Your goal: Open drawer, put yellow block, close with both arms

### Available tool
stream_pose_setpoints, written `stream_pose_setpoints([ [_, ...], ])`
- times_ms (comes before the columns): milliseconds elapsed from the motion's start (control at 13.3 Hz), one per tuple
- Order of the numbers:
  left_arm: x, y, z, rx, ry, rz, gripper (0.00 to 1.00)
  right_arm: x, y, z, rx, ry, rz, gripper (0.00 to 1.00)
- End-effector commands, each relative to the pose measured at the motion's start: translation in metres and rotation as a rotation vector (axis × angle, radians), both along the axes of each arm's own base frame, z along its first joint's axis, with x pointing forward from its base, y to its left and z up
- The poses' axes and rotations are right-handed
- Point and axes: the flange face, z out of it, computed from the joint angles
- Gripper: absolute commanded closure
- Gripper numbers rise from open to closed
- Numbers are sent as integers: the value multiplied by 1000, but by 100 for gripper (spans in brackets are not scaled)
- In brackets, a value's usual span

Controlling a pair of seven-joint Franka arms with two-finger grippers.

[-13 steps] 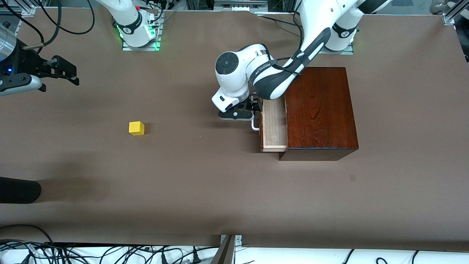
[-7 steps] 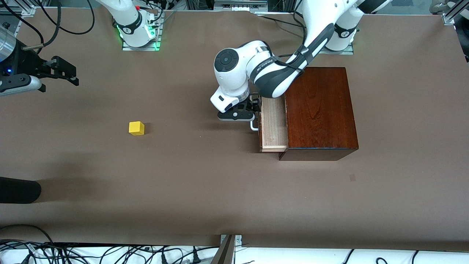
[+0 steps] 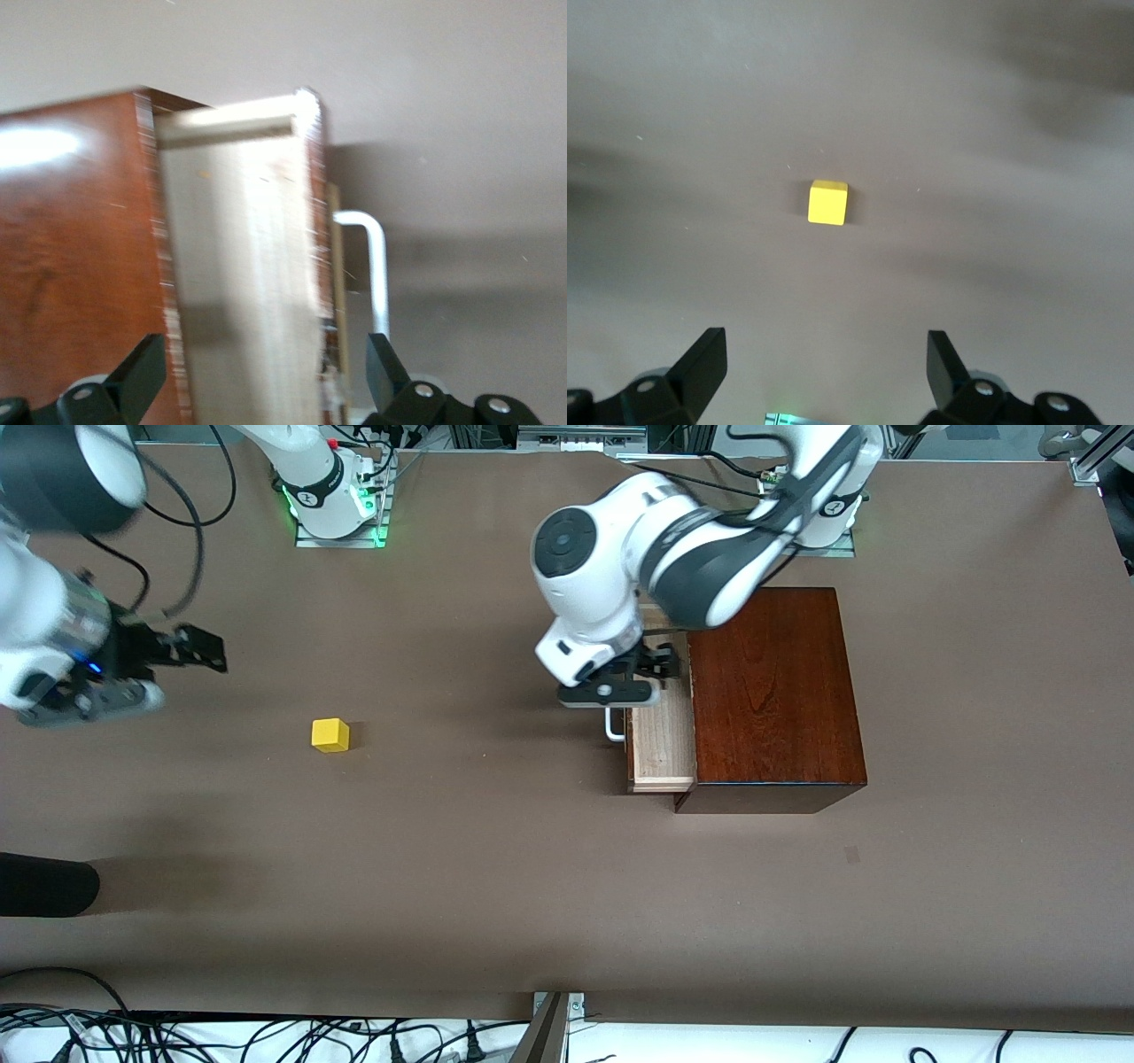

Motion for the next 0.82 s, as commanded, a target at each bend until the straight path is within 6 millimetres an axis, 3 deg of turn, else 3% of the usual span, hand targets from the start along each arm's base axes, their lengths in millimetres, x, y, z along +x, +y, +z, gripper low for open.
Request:
stream_pose_setpoints([
  [0,23,56,44,-13,-3,38,0,6,-2,-37,-5,56,-10,0],
  [225,45,126,83,-104,73,34,0,2,-5,-108,1,22,-19,0],
  [375,45,162,106,-124,117,-5,0,-6,-8,-150,6,-33,-28,0],
  [750,32,238,156,-198,210,-25,0,-29,-4,-211,49,-81,-63,0],
])
